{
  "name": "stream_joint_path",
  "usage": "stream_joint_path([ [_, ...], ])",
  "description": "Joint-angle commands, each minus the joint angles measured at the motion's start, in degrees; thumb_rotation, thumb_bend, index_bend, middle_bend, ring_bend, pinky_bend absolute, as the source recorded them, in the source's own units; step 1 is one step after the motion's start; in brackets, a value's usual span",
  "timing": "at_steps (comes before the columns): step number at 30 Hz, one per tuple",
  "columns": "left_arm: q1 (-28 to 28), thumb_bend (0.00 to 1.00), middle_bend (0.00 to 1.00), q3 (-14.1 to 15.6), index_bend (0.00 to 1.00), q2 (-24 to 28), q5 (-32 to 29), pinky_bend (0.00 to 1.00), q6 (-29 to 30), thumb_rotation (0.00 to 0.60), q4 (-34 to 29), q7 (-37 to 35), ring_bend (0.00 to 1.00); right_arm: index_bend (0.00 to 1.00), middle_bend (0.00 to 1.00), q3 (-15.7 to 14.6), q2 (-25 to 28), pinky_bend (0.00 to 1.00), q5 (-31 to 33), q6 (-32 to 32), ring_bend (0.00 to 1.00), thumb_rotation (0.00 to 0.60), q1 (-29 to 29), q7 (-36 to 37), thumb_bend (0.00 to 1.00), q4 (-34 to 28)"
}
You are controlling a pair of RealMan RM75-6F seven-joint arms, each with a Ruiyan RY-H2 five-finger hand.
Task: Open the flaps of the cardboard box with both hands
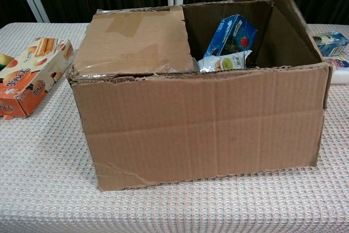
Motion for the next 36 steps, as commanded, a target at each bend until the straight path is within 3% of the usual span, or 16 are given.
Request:
stream_joint_path([
  [1, -0.28, 0.00, 0.09, -0.03, 0.06, -0.09, 0.20, 0.19, -0.30, 0.600, 0.05, -0.10, 0.09, 0.42, 0.37, 0.91, 7.28, 0.00, -2.21, 2.57, 0.00, 0.600, -4.07, 3.43, 0.93, -3.80],
  [8, -0.77, 0.00, 0.09, 0.07, 0.06, -0.14, 0.43, 0.19, -0.96, 0.600, 0.03, -0.22, 0.09, 0.42, 0.37, 1.34, 16.12, 0.00, -9.07, 10.58, 0.00, 0.600, -12.21, 11.62, 0.93, -6.63],
  [13, -0.98, 0.00, 0.09, 0.07, 0.06, -0.15, 0.31, 0.19, -1.27, 0.600, -0.22, -0.04, 0.09, 0.41, 0.37, 0.46, 19.33, 0.00, -14.55, 12.83, 0.00, 0.600, -16.23, 17.45, 0.93, -5.63],
  [19, -1.13, 0.00, 0.09, 0.26, 0.06, -0.19, 0.72, 0.19, -1.24, 0.600, -0.84, 0.82, 0.09, 0.41, 0.38, -1.08, 17.66, 0.00, -17.90, 9.73, 0.00, 0.600, -17.97, 20.49, 0.93, -2.16],
  [32, -0.70, 0.00, 0.09, 0.50, 0.06, 0.44, 0.90, 0.19, -0.59, 0.600, -1.29, 0.91, 0.09, 0.41, 0.38, -5.28, 17.01, 0.00, -20.44, 15.91, 0.00, 0.600, -26.13, 27.84, 0.93, 4.57],
  [34, -0.79, 0.00, 0.09, 0.53, 0.06, 0.41, 1.06, 0.19, -0.63, 0.600, -1.46, 1.21, 0.09, 0.37, 0.37, -5.51, 15.89, 0.00, -20.28, 18.17, 0.00, 0.600, -27.24, 28.23, 0.92, 5.69],
  [36, -0.88, 0.00, 0.09, 0.49, 0.06, 0.39, 1.16, 0.19, -0.62, 0.600, -1.61, 1.37, 0.09, 0.22, 0.28, -5.62, 14.40, 0.00, -19.48, 22.30, 0.00, 0.600, -28.96, 26.85, 0.86, 6.53],
])
